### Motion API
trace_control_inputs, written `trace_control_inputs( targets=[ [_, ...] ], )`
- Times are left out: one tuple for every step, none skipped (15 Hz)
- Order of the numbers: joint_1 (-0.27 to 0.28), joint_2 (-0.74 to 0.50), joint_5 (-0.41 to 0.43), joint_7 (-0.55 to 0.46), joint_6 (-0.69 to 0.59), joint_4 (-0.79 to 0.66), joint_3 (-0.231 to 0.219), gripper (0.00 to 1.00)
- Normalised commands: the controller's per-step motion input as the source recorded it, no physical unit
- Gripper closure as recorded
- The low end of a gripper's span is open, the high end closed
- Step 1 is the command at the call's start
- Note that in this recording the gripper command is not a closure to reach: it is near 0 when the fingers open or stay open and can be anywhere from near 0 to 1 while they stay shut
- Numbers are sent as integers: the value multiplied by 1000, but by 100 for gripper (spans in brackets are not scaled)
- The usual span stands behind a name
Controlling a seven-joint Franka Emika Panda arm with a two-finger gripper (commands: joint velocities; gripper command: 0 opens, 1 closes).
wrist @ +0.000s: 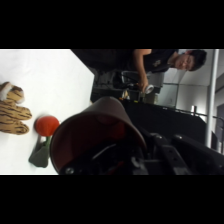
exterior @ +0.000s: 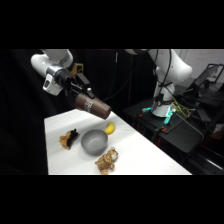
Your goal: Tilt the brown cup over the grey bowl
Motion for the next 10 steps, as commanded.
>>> trace_control_inputs(
  targets=[
    [284, -906, -508, -197, 619, -982, -129, 10],
    [275, -895, -481, -155, 666, -981, -100, 10],
    [262, -873, -449, -112, 715, -978, -76, 10],
    [251, -846, -427, -89, 767, -983, -53, 10],
    [241, -808, -411, -70, 814, -979, -28, 11],
    [239, -768, -392, -36, 873, -983, -2, 11],
    [237, -723, -378, 1, 931, -986, 23, 11],
    [232, -689, -368, 56, 973, -989, 45, 11],
    [224, -656, -356, 115, 1000, -985, 67, 11],
    [216, -647, -341, 176, 1000, -988, 75, 11]
  ],
)
